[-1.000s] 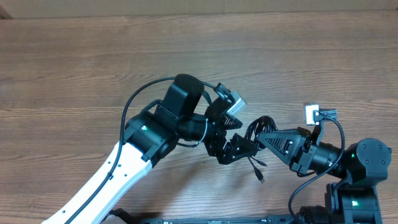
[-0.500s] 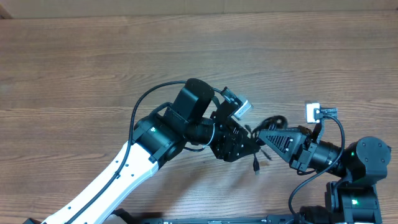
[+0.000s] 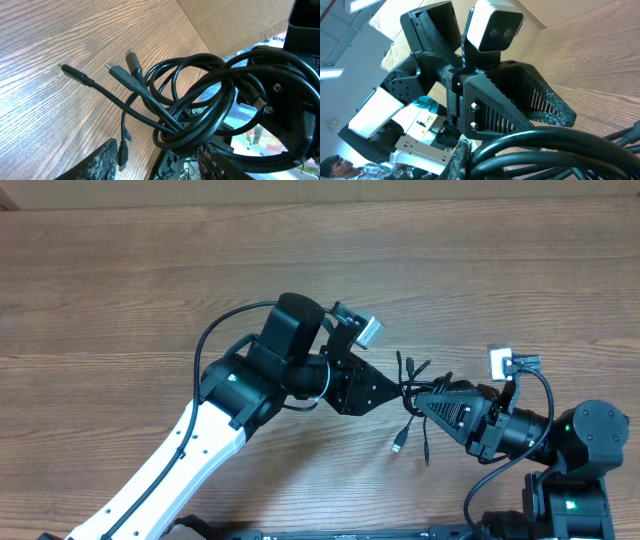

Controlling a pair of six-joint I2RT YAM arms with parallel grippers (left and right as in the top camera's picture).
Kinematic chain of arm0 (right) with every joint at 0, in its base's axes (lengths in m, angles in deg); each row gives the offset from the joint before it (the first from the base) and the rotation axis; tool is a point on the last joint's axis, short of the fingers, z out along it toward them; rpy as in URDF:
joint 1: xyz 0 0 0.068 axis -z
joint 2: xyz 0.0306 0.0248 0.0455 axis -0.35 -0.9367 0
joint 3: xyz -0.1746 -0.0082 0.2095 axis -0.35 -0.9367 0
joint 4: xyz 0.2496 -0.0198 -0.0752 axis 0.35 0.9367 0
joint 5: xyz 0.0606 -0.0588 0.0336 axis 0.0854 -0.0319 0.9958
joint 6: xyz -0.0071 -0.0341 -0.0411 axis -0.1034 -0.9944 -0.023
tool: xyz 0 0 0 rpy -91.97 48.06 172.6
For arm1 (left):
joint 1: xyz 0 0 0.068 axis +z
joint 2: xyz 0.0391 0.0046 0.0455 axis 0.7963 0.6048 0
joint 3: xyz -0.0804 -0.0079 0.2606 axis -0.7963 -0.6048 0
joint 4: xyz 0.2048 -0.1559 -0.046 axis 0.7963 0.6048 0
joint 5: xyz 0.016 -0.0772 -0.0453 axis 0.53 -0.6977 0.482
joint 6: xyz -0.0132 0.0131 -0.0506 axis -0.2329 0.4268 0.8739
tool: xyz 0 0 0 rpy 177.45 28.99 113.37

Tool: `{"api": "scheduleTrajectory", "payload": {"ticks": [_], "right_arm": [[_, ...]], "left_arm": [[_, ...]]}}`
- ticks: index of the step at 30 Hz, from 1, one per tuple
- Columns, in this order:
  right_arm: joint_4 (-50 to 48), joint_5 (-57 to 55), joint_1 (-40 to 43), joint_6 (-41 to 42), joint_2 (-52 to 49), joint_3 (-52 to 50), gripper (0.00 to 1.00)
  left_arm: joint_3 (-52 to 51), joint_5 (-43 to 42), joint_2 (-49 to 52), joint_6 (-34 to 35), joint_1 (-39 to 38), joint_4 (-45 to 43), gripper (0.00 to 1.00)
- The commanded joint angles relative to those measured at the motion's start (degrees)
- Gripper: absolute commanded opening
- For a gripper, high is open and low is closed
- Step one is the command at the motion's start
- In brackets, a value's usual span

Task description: Untangle cables

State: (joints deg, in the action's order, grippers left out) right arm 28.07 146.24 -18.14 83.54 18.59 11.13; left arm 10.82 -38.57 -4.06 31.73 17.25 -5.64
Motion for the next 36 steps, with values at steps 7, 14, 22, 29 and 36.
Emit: {"api": "scheduleTrajectory", "payload": {"ticks": [7,14,22,29,36], "right_arm": [[-0.5,3.0,-0.1,-0.2,0.7,0.3,0.04],[-0.9,3.0,-0.1,-0.2,0.7,0.3,0.04],[-1.2,3.6,-0.1,-0.2,0.7,0.3,0.04],[-3.1,4.1,-0.1,3.1,0.7,0.3,0.04],[-5.9,5.2,-0.1,6.1,0.7,0.3,0.04]], "left_arm": [[0.7,3.4,0.8,1.2,-0.6,-0.7,0.56],[0.7,4.6,0.8,1.1,-2.7,-1.6,0.58],[0.7,10.6,0.8,1.0,-4.4,-2.2,0.53],[0.7,11.7,1.3,1.0,-4.4,-4.0,0.61],[0.7,8.2,3.1,0.0,-6.2,-7.3,0.65]]}}
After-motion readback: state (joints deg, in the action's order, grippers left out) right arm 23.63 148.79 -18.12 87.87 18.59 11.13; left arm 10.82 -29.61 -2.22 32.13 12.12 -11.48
